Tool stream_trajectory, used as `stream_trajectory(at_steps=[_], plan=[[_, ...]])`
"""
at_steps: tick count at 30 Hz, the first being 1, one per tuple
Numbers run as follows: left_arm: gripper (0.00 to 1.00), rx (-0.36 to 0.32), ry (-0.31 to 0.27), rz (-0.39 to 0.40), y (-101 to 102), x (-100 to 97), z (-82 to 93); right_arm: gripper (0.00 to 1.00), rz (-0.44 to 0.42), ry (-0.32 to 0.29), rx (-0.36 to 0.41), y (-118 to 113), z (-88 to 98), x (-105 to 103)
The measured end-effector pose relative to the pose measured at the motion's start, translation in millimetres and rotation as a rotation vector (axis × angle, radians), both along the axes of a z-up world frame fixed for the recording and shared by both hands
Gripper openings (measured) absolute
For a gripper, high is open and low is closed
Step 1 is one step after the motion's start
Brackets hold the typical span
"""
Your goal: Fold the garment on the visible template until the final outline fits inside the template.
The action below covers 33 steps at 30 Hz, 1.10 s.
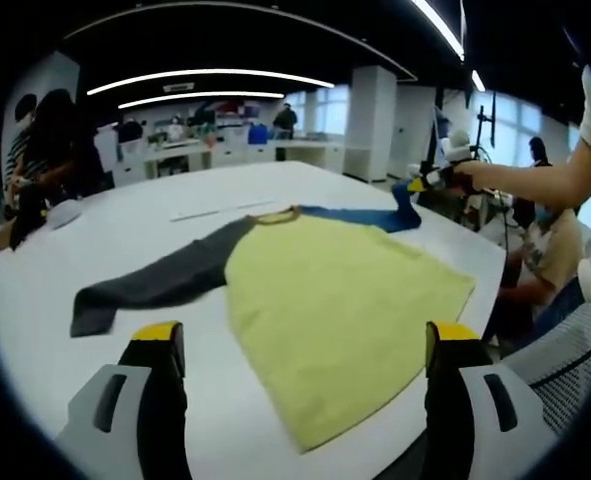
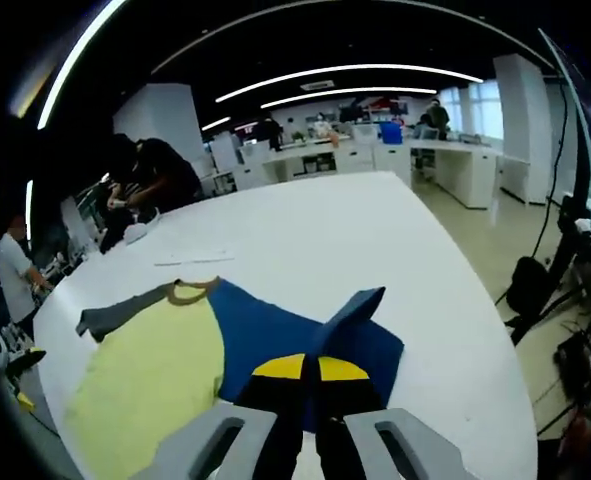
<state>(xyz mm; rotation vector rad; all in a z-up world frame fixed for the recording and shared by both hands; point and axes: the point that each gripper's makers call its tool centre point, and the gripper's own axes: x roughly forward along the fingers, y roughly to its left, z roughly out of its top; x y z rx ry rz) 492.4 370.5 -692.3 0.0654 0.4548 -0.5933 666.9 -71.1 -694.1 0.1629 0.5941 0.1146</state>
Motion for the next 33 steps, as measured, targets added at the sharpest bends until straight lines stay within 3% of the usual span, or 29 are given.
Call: stream_trajectory(at_steps=[33], plan=[[0.97, 0.001, -0.012, -0.014, -7, -1.9, 2.2, 0.0, 0.095, -0.012, 0.037, 66, 1.9, 15]])
